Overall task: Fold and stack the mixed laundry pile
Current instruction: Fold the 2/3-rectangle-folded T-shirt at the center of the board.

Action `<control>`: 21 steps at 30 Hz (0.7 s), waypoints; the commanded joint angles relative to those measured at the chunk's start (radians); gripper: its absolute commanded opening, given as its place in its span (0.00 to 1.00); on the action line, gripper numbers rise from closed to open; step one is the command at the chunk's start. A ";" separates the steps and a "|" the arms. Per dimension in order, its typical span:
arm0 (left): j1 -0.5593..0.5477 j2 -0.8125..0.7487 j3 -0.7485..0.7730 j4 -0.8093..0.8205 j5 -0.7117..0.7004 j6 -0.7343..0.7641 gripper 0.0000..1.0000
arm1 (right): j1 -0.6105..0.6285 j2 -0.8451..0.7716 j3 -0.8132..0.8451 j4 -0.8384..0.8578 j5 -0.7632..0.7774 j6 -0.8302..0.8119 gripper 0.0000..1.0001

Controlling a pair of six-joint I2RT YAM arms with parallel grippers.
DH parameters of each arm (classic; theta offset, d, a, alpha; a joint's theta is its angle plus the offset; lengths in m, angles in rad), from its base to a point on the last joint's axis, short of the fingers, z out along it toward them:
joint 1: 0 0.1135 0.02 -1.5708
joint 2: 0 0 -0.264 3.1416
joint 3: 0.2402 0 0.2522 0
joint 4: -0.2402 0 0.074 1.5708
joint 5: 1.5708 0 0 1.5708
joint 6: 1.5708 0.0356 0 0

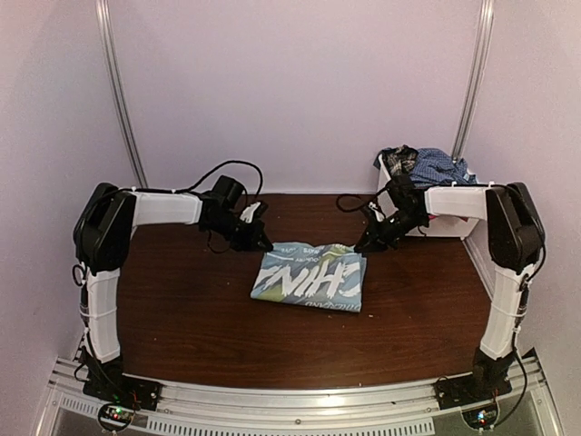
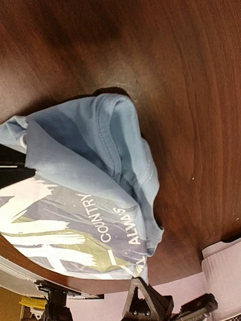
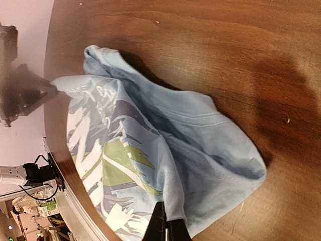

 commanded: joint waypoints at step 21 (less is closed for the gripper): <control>-0.057 0.211 0.208 0.119 0.055 -0.026 0.00 | -0.074 0.091 -0.039 0.004 0.245 0.002 0.00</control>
